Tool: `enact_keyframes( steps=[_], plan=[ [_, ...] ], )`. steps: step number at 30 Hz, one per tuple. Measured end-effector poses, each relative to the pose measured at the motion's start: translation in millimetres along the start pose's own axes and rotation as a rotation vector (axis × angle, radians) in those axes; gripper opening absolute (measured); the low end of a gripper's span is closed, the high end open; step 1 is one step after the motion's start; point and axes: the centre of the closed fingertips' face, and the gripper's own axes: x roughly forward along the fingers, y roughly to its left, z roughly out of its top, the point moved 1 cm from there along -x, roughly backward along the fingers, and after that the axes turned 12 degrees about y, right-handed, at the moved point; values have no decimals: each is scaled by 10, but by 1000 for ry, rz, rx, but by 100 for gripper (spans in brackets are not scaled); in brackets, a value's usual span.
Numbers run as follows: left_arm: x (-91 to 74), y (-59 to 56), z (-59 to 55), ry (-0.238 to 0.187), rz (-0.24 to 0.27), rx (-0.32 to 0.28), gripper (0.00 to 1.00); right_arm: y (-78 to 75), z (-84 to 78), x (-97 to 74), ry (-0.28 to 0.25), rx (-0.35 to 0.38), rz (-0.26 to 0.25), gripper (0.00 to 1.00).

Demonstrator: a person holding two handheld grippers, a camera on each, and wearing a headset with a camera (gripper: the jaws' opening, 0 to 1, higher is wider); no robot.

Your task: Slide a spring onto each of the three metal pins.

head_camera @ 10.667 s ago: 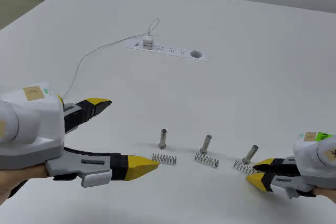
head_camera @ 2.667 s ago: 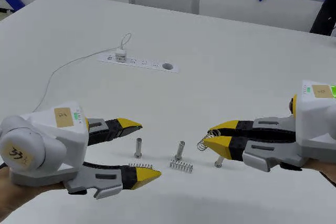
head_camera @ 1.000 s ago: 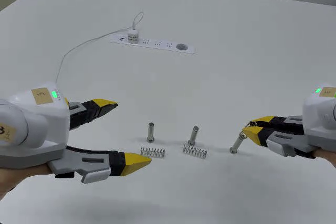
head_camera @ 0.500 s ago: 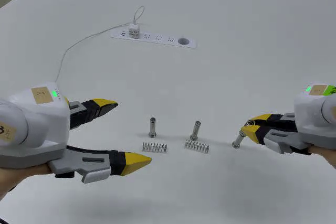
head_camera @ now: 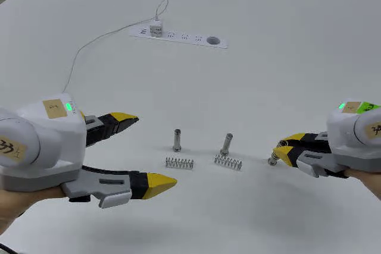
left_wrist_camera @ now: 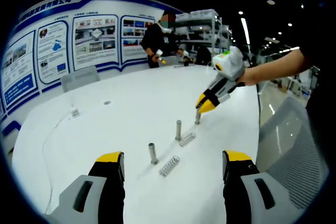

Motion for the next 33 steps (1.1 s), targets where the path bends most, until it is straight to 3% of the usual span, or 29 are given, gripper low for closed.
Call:
enact_keyframes(
  steps=[16,28,33],
  plan=[
    [11,5,-26,8,1,-10,78,25,-61,145,20,12,20,12],
    [-28,10,6,2,9,-5,78,24,-73,153,40,-8,32,14],
    [-66,16,28,-5,14,0,78,29,-27,72,30,-9,15,17]
  ],
)
